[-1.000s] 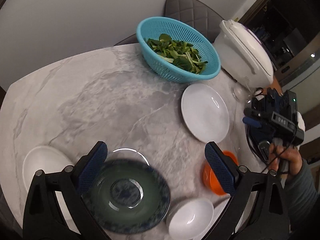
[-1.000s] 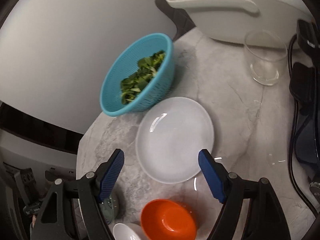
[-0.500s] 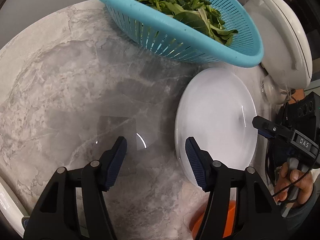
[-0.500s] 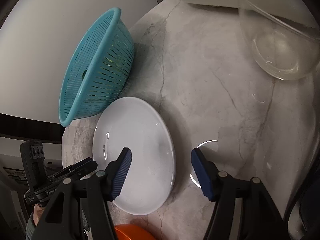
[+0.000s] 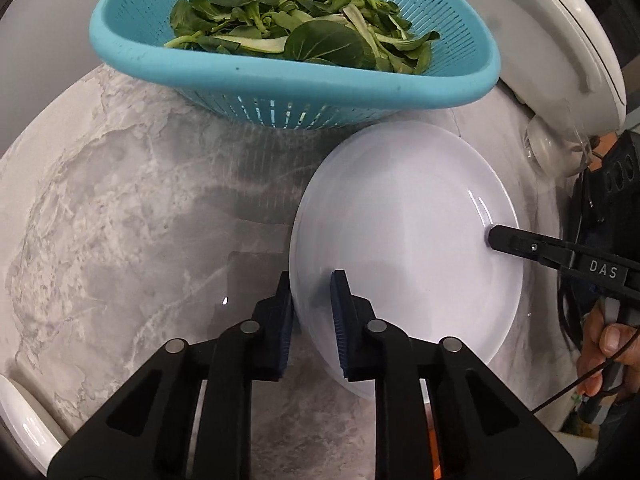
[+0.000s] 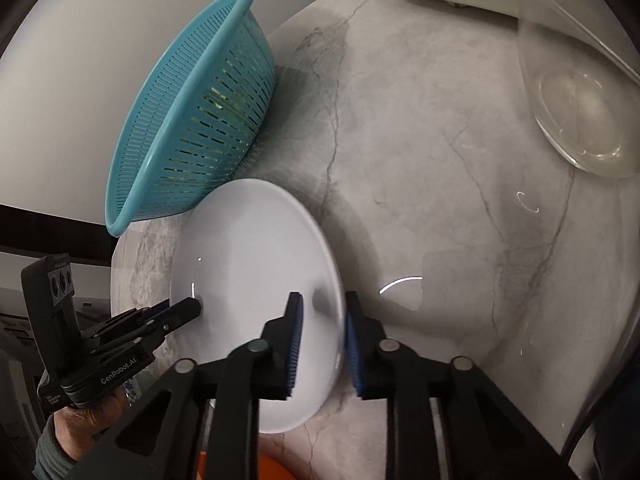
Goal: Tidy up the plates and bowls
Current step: 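Close both tools on the medium white plate rim, then carry the medium plate with both tools onto the large plate and release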
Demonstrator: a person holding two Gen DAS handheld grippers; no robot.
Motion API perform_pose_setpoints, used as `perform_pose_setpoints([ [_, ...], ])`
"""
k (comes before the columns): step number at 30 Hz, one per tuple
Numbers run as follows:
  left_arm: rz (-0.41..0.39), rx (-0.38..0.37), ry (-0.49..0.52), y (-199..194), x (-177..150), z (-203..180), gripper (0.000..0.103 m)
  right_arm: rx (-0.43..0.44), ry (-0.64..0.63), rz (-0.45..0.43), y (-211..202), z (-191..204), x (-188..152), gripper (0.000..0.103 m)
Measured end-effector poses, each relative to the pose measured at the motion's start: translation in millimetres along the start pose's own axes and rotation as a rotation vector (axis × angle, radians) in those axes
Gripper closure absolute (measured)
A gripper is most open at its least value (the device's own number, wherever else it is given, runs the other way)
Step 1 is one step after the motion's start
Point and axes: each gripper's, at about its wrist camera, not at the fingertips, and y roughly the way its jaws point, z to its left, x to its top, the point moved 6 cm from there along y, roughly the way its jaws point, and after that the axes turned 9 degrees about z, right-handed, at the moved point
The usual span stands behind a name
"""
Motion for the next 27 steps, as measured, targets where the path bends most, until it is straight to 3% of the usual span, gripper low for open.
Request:
perform_pose_setpoints([
  [5,0.016,0.006,0.0,4,6,-6,0.087,-0.005,0.004,-0.005,0,-5,-1,0.094],
  [13,0.025,-0.009,-0.018,-6,-27,-31,0.087,-0.031,0.003,-0.027,-4,1,-9,0.094],
  [27,-0.04,-0.03,0.0,-85,-57,-50,0.088,-0.041,-0.052,-0.099,-59,32,-26,0.094],
])
